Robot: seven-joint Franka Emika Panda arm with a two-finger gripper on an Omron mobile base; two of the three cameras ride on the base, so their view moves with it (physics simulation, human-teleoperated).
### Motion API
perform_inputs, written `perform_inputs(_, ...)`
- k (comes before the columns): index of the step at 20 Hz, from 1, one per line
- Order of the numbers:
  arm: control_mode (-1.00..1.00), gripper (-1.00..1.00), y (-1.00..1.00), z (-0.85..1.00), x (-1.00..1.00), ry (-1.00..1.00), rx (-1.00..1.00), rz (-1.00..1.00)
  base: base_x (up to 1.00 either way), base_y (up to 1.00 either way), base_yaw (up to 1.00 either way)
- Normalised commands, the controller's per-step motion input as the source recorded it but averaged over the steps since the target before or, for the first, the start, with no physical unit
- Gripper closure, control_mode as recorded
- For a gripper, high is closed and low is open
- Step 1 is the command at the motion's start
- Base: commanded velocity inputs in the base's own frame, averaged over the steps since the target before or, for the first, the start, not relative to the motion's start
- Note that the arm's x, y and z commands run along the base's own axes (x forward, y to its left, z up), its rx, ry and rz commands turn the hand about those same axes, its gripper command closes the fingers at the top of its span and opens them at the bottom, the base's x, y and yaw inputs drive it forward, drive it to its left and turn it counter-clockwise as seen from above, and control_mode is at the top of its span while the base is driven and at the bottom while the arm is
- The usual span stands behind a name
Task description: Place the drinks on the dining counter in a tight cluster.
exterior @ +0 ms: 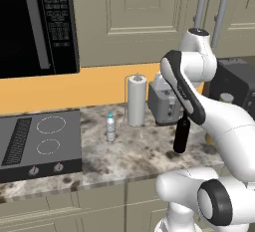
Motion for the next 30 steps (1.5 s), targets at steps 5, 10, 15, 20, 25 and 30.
perform_inputs(5, -1.00, -1.00, -0.07, 0.00, 0.09, 0.00, 0.00, 0.00, 0.00, 0.00, 0.00)
perform_inputs(10, -1.00, -1.00, -0.11, 0.00, 0.36, 0.01, 0.00, 0.00, 0.00, 0.00, 0.00)
perform_inputs(15, -1.00, -1.00, -0.11, 0.03, 0.08, 0.00, -0.02, 0.00, 0.00, 0.00, 0.00)
perform_inputs(20, -1.00, -1.00, -0.18, 0.00, -0.01, 0.02, -0.06, -0.03, 0.00, 0.00, 0.00)
perform_inputs(25, -1.00, -1.00, -0.22, -0.05, -0.04, 0.01, -0.02, -0.03, 0.00, 0.00, 0.00)
perform_inputs(30, -1.00, -1.00, -0.32, -0.04, -0.18, -0.01, 0.00, 0.00, 0.00, 0.00, 0.00)
